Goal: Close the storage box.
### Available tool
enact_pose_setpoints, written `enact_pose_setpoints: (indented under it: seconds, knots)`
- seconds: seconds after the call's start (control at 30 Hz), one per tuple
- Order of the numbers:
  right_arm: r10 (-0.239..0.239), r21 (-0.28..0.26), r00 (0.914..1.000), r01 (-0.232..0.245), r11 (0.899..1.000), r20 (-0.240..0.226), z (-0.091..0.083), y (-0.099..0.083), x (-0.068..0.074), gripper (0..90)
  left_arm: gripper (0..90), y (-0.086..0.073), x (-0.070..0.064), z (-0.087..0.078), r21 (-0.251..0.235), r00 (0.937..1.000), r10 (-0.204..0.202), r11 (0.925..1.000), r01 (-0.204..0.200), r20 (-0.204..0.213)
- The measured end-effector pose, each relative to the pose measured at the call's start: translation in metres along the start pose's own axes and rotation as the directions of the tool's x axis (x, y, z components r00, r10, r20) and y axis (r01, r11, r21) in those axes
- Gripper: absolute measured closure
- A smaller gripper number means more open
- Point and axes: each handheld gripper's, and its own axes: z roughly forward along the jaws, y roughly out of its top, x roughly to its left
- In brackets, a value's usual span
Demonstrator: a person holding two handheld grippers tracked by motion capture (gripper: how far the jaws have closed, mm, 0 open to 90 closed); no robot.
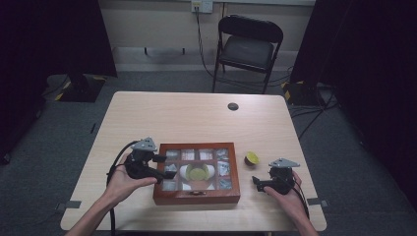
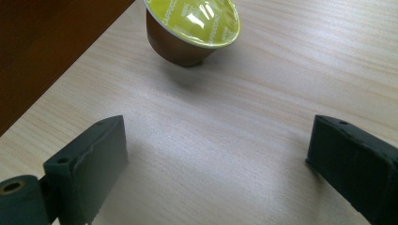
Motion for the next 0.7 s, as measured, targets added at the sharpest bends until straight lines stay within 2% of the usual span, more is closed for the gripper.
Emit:
enact_pose_setpoints:
  seconds: [0.13,0.2,0.23,0.27,0.4,0.5,0.53,0.6,0.67,0.7]
  knots:
    - [0.0,0.0,1.0,0.0,1.0,0.0,0.0,0.0,0.0,4.5,21.6,-0.007,0.009,-0.006,-0.008,0.9992,-0.026,0.9996,0.026,-0.029]
    - [0.0,0.0,1.0,0.0,1.0,0.0,0.0,0.0,0.0,4.5,20.3,-0.011,0.015,-0.009,-0.019,0.999,-0.042,0.9989,0.042,-0.011]
    - [0.0,0.0,1.0,0.0,1.0,0.0,0.0,0.0,0.0,4.5,20.4,-0.014,0.018,-0.011,-0.021,0.9988,-0.046,0.9987,0.045,-0.019]
    - [0.0,0.0,1.0,0.0,1.0,0.0,0.0,0.0,0.0,4.5,18.8,-0.017,0.021,-0.012,-0.01,0.9985,-0.043,0.999,0.042,-0.033]
    - [-0.002,0.0,1.0,0.002,1.0,-0.002,0.0,0.0,0.0,4.5,17.3,-0.029,0.032,-0.017,-0.006,0.9932,-0.084,0.9964,0.084,-0.08]
    - [-0.001,0.002,1.0,0.001,1.0,0.001,0.0,0.0,-0.001,4.1,17.1,-0.04,0.04,-0.024,-0.003,0.9861,-0.107,0.9942,0.108,-0.127]
    - [0.002,0.002,1.0,-0.002,1.0,0.003,0.0,0.0,-0.001,4.1,16.9,-0.044,0.044,-0.027,-0.001,0.9836,-0.114,0.9934,0.115,-0.14]
    - [0.009,0.002,0.9999,-0.009,1.0,0.012,-0.001,0.0,-0.002,4.1,16.4,-0.054,0.052,-0.032,0.004,0.9739,-0.133,0.9908,0.136,-0.184]
    - [0.017,0.002,0.9997,-0.017,1.0,0.019,-0.001,-0.001,-0.003,4.1,16.4,-0.065,0.061,-0.034,0.025,0.9542,-0.168,0.9833,0.18,-0.247]
    - [0.021,0.002,0.9995,-0.021,1.0,0.024,-0.001,-0.001,-0.004,4.1,17.2,-0.07,0.065,-0.035,0.021,0.9468,-0.177,0.9816,0.19,-0.269]
